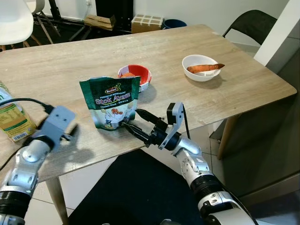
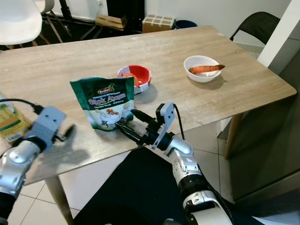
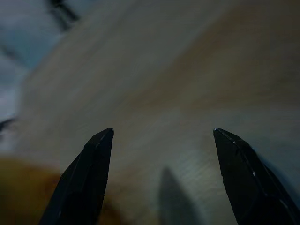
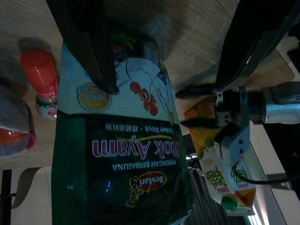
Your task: Restocking fridge
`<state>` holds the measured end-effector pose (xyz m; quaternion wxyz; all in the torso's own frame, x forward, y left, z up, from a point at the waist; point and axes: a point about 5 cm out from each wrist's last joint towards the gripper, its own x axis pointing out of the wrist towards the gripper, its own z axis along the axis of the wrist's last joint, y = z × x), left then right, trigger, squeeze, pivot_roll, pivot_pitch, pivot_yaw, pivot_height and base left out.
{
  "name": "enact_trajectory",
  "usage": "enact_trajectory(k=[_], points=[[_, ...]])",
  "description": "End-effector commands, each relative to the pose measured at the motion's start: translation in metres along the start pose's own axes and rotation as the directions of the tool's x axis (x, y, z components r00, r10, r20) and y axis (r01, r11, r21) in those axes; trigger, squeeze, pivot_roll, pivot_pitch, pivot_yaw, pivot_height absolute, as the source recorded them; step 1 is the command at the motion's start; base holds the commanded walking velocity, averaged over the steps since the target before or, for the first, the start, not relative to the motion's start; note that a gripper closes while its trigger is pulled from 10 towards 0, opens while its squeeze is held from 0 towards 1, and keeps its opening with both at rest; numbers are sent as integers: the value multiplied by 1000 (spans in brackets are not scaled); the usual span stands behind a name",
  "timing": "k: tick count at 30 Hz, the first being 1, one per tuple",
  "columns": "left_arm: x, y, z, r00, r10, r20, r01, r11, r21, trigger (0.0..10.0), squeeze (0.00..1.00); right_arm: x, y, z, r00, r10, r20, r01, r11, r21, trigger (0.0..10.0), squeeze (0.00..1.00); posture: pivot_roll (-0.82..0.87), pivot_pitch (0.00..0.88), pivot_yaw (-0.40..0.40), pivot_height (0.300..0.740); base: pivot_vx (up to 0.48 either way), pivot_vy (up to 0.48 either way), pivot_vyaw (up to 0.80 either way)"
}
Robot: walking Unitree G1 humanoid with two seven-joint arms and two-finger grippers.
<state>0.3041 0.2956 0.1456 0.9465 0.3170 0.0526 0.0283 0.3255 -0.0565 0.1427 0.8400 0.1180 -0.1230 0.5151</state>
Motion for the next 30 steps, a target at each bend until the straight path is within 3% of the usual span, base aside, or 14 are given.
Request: enact_trajectory(k=[1, 9, 12, 14, 15, 18, 19, 20, 23, 25, 26, 28, 29, 30], points=[[-1, 16, -2, 996, 87, 6, -87, 995, 42, 10000, 0, -3, 2, -4, 1000, 0, -5, 0, 1000, 0, 10000, 0, -28, 113, -37, 740, 0, 0, 0], [-1, 17, -2, 993, 118, 18, -118, 993, 17, 10000, 0, -3, 1, -3, 1000, -1, -4, 1, 1000, 1, 10000, 0, -28, 115, -36, 740, 0, 0, 0], [-2, 5, 1, 999, 0, 51, 3, 998, -61, 10000, 0, -4, 0, -3, 1000, -7, -7, 7, 1000, -1, 10000, 0, -28, 115, -37, 740, 0, 0, 0], [-2, 5, 1, 999, 0, 51, 3, 998, -61, 10000, 0, -4, 0, -3, 1000, -7, -7, 7, 1000, -1, 10000, 0, -28, 115, -37, 740, 0, 0, 0], [-4, -6, 4, 993, -84, 87, 94, 987, -126, 10000, 0, -5, -1, -3, 1000, -12, -8, 12, 1000, -2, 10000, 0, -29, 115, -38, 740, 0, 0, 0], [-7, -18, 8, 977, -171, 129, 192, 966, -171, 10000, 0, -5, -2, -2, 1000, -16, -9, 16, 1000, -3, 10000, 0, -29, 117, -40, 740, 0, 0, 0], [-10, -31, 12, 949, -261, 178, 295, 933, -206, 10000, 0, -5, -3, -2, 1000, -18, -9, 18, 1000, -5, 10000, 0, -29, 117, -40, 740, 0, 0, 0], [-10, -31, 12, 949, -261, 178, 295, 933, -206, 10000, 0, -5, -3, -2, 1000, -18, -9, 18, 1000, -5, 10000, 0, -29, 117, -40, 740, 0, 0, 0], [-27, -75, 24, 790, -547, 278, 605, 769, -207, 10000, 0, -5, -6, 0, 1000, -22, -11, 22, 1000, -9, 10000, 0, -36, 127, -46, 740, 0, 0, 0], [-30, -81, 26, 757, -589, 284, 647, 737, -196, 10000, 0, -5, -6, 1, 1000, -23, -10, 22, 1000, -11, 10000, 0, -36, 128, -46, 740, 0, 0, 0], [-34, -85, 29, 721, -623, 304, 686, 703, -185, 7804, 0, -5, -6, 1, 1000, -23, -10, 23, 1000, -11, 10000, 0, -37, 130, -46, 740, 0, 0, 0], [-37, -88, 31, 695, -644, 319, 711, 680, -178, 7804, 0, -5, -7, 2, 1000, -24, -10, 24, 1000, -12, 10000, 0, -37, 131, -47, 740, 0, 0, 0], [-39, -89, 32, 679, -658, 325, 727, 666, -170, 4667, 0, -5, -7, 1, 1000, -24, -11, 24, 1000, -12, 10000, 0, -37, 133, -47, 740, 0, 0, 0], [-39, -89, 32, 679, -658, 325, 727, 666, -170, 4667, 0, -5, -7, 1, 1000, -24, -11, 24, 1000, -12, 10000, 0, -37, 133, -47, 740, 0, 0, 0]])
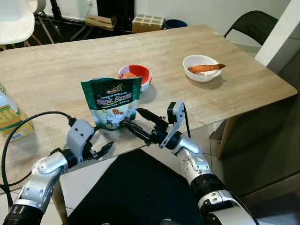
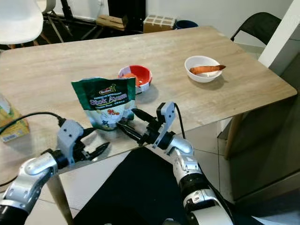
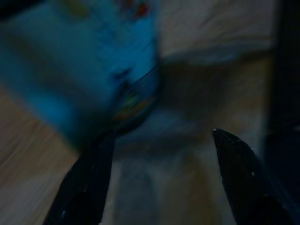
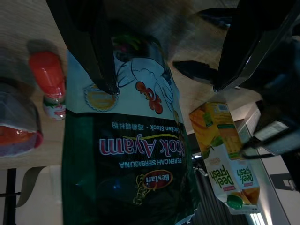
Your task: Restocking fridge
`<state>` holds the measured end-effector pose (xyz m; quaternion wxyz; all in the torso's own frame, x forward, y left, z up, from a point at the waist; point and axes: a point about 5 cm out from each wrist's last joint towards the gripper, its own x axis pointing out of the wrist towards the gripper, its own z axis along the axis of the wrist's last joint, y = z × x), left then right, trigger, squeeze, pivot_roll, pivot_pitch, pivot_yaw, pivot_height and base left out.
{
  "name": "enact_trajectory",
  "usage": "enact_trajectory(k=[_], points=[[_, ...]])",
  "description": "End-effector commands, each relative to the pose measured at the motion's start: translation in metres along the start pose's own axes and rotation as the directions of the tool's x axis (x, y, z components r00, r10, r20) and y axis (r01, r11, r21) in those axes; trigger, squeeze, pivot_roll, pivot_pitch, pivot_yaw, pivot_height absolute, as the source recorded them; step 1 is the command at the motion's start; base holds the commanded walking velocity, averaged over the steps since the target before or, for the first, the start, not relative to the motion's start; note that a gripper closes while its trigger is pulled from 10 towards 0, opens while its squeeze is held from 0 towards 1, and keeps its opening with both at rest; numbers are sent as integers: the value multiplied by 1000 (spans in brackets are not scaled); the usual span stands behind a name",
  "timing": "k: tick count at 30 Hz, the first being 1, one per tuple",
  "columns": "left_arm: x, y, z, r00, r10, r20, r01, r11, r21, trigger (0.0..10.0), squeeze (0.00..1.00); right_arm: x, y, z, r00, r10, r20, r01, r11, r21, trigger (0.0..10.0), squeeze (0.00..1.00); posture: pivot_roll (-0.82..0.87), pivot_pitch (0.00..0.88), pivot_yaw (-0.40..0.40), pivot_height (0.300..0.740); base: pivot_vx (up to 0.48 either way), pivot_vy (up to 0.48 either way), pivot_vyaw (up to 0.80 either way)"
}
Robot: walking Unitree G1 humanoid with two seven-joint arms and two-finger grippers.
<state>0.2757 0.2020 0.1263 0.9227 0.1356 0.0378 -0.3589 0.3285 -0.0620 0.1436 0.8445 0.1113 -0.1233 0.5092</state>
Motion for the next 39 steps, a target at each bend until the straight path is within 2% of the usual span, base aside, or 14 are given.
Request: enact_trajectory(k=[1, 3, 6, 10, 13, 14, 15, 16, 17, 22, 28, 34, 37, 39], points=[[-3, -7, -4, 998, -57, -23, 56, 998, -23, 0, 0, -3, -1, -2, 1000, -12, -7, 12, 1000, 4, 10000, 0, -37, 133, -47, 740, 0, 0, 0], [-4, -8, -3, 996, -90, -25, 90, 995, -31, 0, 0, -4, -1, -3, 1000, -13, -9, 13, 1000, 6, 10000, 0, -35, 134, -49, 740, 0, 0, 0], [-3, -5, -5, 997, -72, -32, 72, 997, -19, 0, 0, -4, -1, -3, 1000, -14, -9, 14, 1000, 7, 10000, 0, -33, 136, -50, 740, 0, 0, 0], [8, 3, -8, 1000, -7, -23, 7, 1000, 1, 0, 0, -3, -1, -3, 1000, -14, -9, 14, 1000, 11, 10000, 0, -26, 138, -55, 740, 0, 0, 0], [24, 12, -7, 997, 82, -7, -81, 994, 67, 0, 0, 0, -1, -4, 1000, -12, -8, 13, 1000, 12, 10000, 0, -27, 143, -54, 740, 0, 0, 0], [24, 12, -7, 997, 82, -7, -81, 994, 67, 0, 0, 0, -1, -4, 1000, -12, -8, 13, 1000, 12, 10000, 0, -27, 143, -54, 740, 0, 0, 0], [28, 15, -6, 995, 105, -2, -104, 992, 72, 863, 0, 1, 0, -4, 1000, -13, -8, 13, 1000, 12, 10000, 0, -27, 143, -54, 740, 0, 0, 0], [28, 15, -6, 995, 105, -2, -104, 992, 72, 863, 0, 1, 0, -4, 1000, -13, -8, 13, 1000, 12, 10000, 0, -27, 143, -54, 740, 0, 0, 0], [32, 19, -4, 991, 133, 7, -134, 988, 79, 10000, 0, 1, 0, -4, 1000, -14, -6, 15, 1000, 11, 10000, 0, -27, 148, -53, 740, 0, 0, 0], [42, 26, 2, 989, 148, 24, -149, 985, 83, 10000, 0, 0, 1, -4, 1000, -23, -2, 23, 1000, 8, 10000, 0, -34, 154, -47, 740, 0, 0, 0], [44, 29, 1, 990, 141, 17, -142, 984, 112, 10000, 0, -2, -1, -4, 999, -32, -1, 32, 999, 5, 10000, 0, -41, 153, -39, 740, 0, 0, 0], [22, 37, -5, 987, 158, -20, -154, 977, 145, 10000, 0, -4, -2, -3, 999, -41, 2, 41, 999, 2, 10000, 0, -43, 148, -39, 740, 0, 0, 0], [16, 39, -7, 985, 172, -24, -166, 975, 148, 10000, 0, -4, -2, -3, 999, -42, 3, 42, 999, 3, 10000, 0, -41, 147, -42, 740, 0, 0, 0], [4, 44, -10, 977, 210, -31, -202, 966, 163, 10000, 0, -2, -3, -2, 999, -41, 4, 41, 999, 3, 10000, 0, -36, 146, -50, 740, 0, 0, 0]])
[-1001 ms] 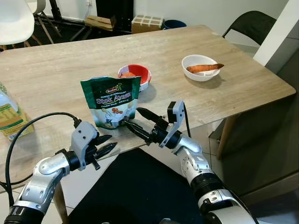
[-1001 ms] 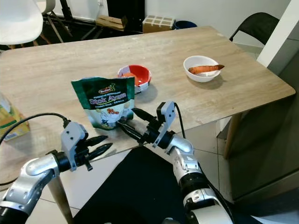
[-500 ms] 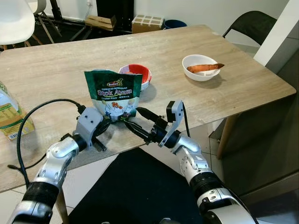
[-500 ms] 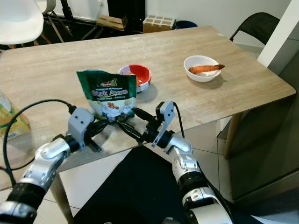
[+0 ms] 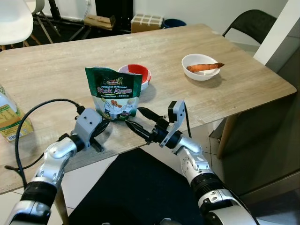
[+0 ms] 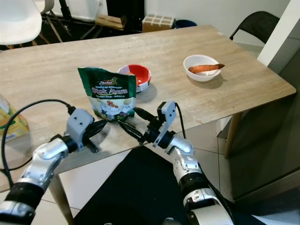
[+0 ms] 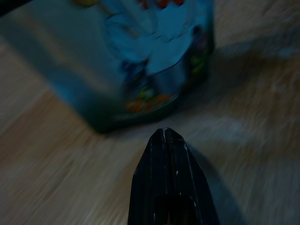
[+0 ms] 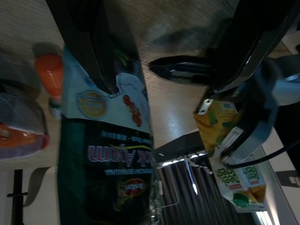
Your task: Restocking fridge
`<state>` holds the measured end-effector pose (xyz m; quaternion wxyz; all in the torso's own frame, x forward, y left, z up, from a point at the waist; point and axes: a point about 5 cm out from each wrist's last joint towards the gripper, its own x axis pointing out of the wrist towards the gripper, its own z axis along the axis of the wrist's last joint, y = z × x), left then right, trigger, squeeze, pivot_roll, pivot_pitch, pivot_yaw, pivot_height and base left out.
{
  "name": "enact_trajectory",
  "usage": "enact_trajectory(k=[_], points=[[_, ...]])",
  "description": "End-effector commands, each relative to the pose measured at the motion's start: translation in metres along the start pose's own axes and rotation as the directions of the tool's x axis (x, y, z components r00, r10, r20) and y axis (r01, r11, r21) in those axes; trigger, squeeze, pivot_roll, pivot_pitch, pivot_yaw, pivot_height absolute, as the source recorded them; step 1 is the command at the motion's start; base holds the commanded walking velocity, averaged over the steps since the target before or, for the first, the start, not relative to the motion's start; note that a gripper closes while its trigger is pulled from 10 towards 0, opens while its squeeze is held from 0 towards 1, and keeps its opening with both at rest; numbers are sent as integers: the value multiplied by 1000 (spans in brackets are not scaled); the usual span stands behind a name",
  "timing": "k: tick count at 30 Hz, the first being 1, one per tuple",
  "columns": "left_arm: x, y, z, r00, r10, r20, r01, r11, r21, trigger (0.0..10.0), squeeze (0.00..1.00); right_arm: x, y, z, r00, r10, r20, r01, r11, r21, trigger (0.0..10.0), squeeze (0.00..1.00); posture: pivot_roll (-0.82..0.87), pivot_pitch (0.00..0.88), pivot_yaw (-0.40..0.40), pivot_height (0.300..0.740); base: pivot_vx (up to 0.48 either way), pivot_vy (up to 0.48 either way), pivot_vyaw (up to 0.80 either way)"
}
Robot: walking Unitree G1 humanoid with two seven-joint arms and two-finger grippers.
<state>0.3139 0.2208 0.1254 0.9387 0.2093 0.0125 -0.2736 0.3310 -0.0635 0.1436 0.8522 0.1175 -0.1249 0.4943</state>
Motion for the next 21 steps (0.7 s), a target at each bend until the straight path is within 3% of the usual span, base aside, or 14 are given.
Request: enact_trajectory(k=[1, 4, 5, 7, 13, 17, 21], points=[[-11, 7, -4, 999, 26, -20, -25, 1000, 18, 10000, 0, -2, 0, -2, 1000, -7, -7, 7, 1000, -1, 10000, 0, -36, 146, -50, 740, 0, 0, 0], [-31, 27, -9, 989, 143, -38, -140, 988, 61, 10000, 0, 1, 0, -2, 1000, 2, -7, -2, 1000, 3, 10000, 0, -28, 145, -60, 740, 0, 0, 0], [-31, 27, -9, 989, 143, -38, -140, 988, 61, 10000, 0, 1, 0, -2, 1000, 2, -7, -2, 1000, 3, 10000, 0, -28, 145, -60, 740, 0, 0, 0], [-41, 44, -7, 970, 242, -27, -238, 965, 109, 10000, 0, 3, 1, -2, 1000, 8, -10, -8, 1000, 4, 10000, 0, -22, 144, -66, 740, 0, 0, 0], [-46, 56, -4, 943, 331, -13, -327, 937, 126, 10000, 0, 4, -1, -3, 1000, -6, -17, 6, 1000, -6, 10000, 0, -20, 145, -68, 740, 0, 0, 0], [-40, 48, -1, 958, 288, 4, -287, 954, 91, 10000, 0, 3, -8, -4, 996, -79, -51, 77, 996, -38, 10000, 0, -21, 144, -67, 740, 0, 0, 0], [-29, 26, -1, 984, 175, 23, -176, 983, 44, 10000, 0, 3, -19, -1, 982, -173, -69, 169, 983, -71, 10000, 0, -30, 139, -63, 740, 0, 0, 0]])
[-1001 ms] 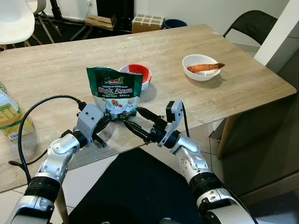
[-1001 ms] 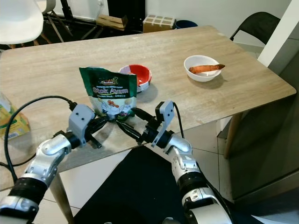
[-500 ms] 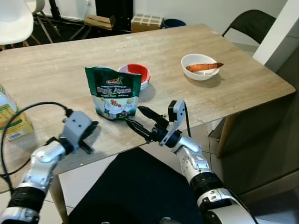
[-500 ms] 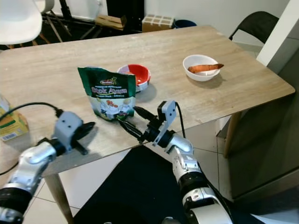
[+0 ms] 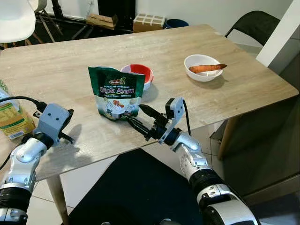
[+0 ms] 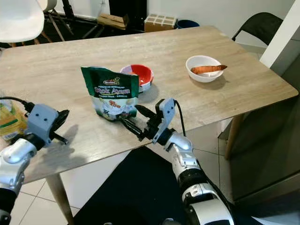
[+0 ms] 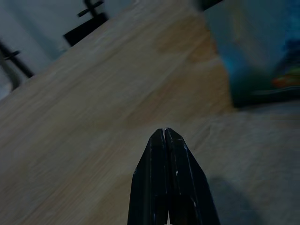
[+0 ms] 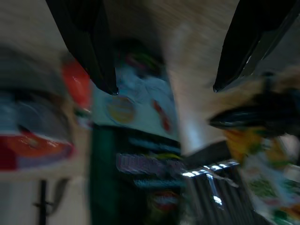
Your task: Restocking fridge
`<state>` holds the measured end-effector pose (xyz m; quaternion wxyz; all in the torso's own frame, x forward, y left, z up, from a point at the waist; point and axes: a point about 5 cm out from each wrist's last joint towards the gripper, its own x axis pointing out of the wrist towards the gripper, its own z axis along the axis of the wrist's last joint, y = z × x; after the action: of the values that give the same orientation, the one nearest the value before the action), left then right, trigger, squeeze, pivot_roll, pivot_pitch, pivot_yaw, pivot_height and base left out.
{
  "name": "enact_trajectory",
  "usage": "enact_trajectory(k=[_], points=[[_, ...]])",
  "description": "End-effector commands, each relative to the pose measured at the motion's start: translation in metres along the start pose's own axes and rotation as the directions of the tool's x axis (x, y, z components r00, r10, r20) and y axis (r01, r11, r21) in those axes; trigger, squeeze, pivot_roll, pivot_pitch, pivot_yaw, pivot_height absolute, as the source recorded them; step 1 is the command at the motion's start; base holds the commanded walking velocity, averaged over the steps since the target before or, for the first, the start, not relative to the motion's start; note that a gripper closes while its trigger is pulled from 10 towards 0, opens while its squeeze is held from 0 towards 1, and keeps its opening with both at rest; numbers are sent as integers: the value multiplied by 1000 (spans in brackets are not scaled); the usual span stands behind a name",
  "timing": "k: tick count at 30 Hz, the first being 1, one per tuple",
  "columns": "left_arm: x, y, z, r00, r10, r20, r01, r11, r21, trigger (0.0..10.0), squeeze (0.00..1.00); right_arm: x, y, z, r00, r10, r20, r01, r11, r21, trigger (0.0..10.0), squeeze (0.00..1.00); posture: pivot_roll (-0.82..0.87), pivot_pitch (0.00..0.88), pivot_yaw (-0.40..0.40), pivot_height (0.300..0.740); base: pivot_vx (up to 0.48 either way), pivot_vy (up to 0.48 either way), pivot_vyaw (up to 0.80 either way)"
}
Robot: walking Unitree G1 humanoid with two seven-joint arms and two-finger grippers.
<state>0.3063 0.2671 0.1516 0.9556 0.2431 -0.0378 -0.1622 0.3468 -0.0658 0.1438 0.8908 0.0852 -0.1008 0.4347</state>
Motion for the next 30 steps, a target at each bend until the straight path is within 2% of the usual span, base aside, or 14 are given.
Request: enact_trajectory(k=[1, 3, 4, 7, 14, 21, 22, 23, 24, 25, 26, 27, 28, 30], points=[[4, -28, -5, 993, -117, -2, 117, 991, -57, 10000, 0, 0, -7, 2, 998, -54, -11, 54, 998, -21, 10000, 0, -32, 137, -62, 740, 0, 0, 0], [6, -35, -4, 989, -151, 3, 151, 986, -71, 10000, 0, 1, -9, 4, 998, -64, -13, 64, 998, -28, 10000, 0, -32, 137, -62, 740, 0, 0, 0], [8, -44, -4, 981, -192, 12, 192, 978, -86, 10000, 0, 3, -11, 4, 997, -74, -27, 73, 996, -42, 10000, 0, -33, 136, -62, 740, 0, 0, 0], [10, -47, -3, 979, -205, 14, 205, 975, -85, 10000, 0, 5, -11, 5, 997, -75, -32, 73, 996, -48, 10000, 0, -33, 134, -63, 740, 0, 0, 0], [16, -46, -3, 979, -205, 4, 204, 976, -75, 10000, 0, 12, -12, 4, 992, -108, -62, 104, 992, -65, 10000, 0, -33, 132, -68, 740, 0, 0, 0], [21, -43, -2, 978, -208, -6, 207, 976, -61, 10000, 0, 24, -19, 11, 974, -212, -81, 205, 975, -84, 10000, 0, -30, 145, -69, 740, 0, 0, 0], [21, -43, -2, 978, -209, -7, 208, 976, -60, 10000, 0, 25, -22, 13, 967, -240, -84, 233, 968, -88, 9020, 0, -30, 145, -69, 740, 0, 0, 0], [21, -43, -2, 978, -209, -7, 208, 976, -60, 10000, 0, 25, -22, 13, 967, -240, -84, 233, 968, -88, 9020, 0, -30, 145, -69, 740, 0, 0, 0], [21, -43, -1, 978, -209, -8, 209, 976, -59, 10000, 0, 26, -25, 15, 959, -270, -89, 261, 961, -94, 7647, 0, -27, 148, -70, 740, 0, 0, 0], [21, -43, -1, 978, -209, -8, 209, 976, -59, 10000, 0, 26, -25, 15, 959, -270, -89, 261, 961, -94, 7647, 0, -27, 148, -70, 740, 0, 0, 0], [21, -43, -2, 978, -210, -9, 209, 976, -58, 10000, 0, 27, -27, 17, 952, -292, -92, 283, 954, -100, 6314, 0, -26, 149, -72, 740, 0, 0, 0], [21, -43, -2, 978, -210, -9, 209, 976, -58, 10000, 0, 27, -27, 17, 952, -292, -92, 283, 954, -100, 6314, 0, -26, 149, -72, 740, 0, 0, 0], [21, -43, -2, 978, -210, -10, 209, 976, -56, 10000, 0, 29, -28, 18, 948, -302, -95, 292, 951, -104, 4980, 0, -24, 149, -73, 740, 0, 0, 0], [20, -42, -2, 978, -208, -13, 207, 977, -53, 10000, 0, 31, -29, 20, 946, -309, -100, 298, 948, -113, 4824, 0, -20, 150, -77, 740, 0, 0, 0]])
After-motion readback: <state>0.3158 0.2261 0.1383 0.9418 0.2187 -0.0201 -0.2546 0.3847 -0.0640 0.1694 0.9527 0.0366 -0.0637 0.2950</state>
